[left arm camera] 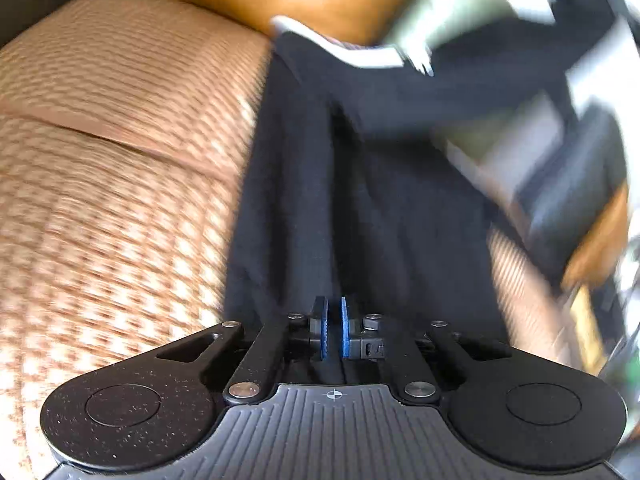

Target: Fold clothes

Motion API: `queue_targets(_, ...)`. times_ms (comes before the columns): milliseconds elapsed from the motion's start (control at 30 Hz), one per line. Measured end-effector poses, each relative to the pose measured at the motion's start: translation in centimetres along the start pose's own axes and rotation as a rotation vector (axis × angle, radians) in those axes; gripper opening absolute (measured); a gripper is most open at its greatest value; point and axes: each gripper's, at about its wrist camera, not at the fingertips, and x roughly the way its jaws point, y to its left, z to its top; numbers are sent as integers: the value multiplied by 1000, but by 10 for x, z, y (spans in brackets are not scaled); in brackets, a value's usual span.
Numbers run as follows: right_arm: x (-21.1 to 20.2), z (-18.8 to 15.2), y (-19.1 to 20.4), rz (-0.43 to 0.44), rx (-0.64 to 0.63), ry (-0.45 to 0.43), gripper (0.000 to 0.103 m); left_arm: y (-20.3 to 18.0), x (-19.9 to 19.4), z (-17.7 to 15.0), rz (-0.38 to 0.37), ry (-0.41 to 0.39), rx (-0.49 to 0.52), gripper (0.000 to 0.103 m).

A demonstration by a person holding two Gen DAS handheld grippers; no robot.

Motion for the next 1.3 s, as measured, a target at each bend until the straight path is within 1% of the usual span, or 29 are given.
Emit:
queue_targets(33, -11, -5, 8, 53, -5, -3, 10, 4, -11, 9, 20, -25, -3, 26)
queue_targets(67, -21, -12, 17, 105, -12, -1, 10, 8, -21, 17, 39, -51, -5, 27)
queue_targets(100, -28, -24, 26, 155, -20, 8, 10, 10, -28, 25, 67, -56, 6, 27)
queue_targets(133, -34, -37, 35, 204, -35, 22, 10, 11, -32, 33, 85, -53, 18, 29)
queue_targets(167, -38, -55, 47, 252, -61, 44, 11, 12, -32, 39, 87, -47, 17, 33)
queue_targets(200, -41, -76, 58, 293, -82, 68, 11, 12, -32, 45, 89, -40, 17, 46)
queue_targets(233, -41, -98, 70, 328, -95, 97, 11, 12, -32, 51, 91, -34, 17, 57)
queue_targets(333, -38, -159, 97, 385, -91, 195, 11, 3, -23, 61, 96, -20, 68, 61)
queue_targets(367, -36, -176, 103, 393, -85, 219, 11, 0, -18, 61, 112, -14, 89, 61)
queue_targets(433, -32, -200, 107, 385, -74, 239, 11, -6, -6, 64, 140, 1, 129, 67)
queue_targets(500, -28, -223, 111, 377, -62, 259, 12, -10, 7, 67, 148, 20, 154, 69)
queue_targets(567, -25, -236, 112, 367, -64, 266, 13, -12, 20, 70, 164, 39, 165, 69)
queue_targets(667, -23, -252, 113, 363, -67, 271, 15, -13, 33, 72, 195, 59, 176, 74)
queue_targets(800, -28, -258, 122, 373, -82, 282, 20, -12, 49, 72, 211, 79, 184, 75)
queue_targets(867, -27, -259, 128, 382, -88, 288, 21, -14, 55, 70, 208, 84, 193, 72)
queue_targets(900, -27, -259, 129, 386, -91, 295, 21, -15, 57, 69, 203, 83, 203, 61)
queue_targets(933, -28, -260, 129, 387, -95, 305, 22, -18, 59, 68, 201, 89, 223, 11)
queue_targets(967, -28, -261, 130, 388, -99, 314, 23, -20, 61, 66, 203, 99, 241, 0)
queue_targets(1000, -29, -263, 130, 389, -102, 324, 24, -22, 62, 66, 205, 98, 252, 0)
queue_targets(1033, -29, -263, 130, 389, -106, 335, 25, -24, 59, 67, 207, 80, 266, 0)
queue_targets(1100, -34, -266, 129, 389, -110, 361, 31, -29, 52, 70, 219, 45, 280, 0)
queue_targets(1167, -41, -272, 129, 393, -127, 394, 35, -33, 44, 77, 206, 18, 279, 0)
queue_targets(1267, -50, -278, 128, 386, -159, 437, 35, -37, 33, 83, 204, -6, 279, 0)
queue_targets(1300, -52, -277, 127, 374, -159, 436, 35, -38, 28, 83, 195, -7, 276, 4)
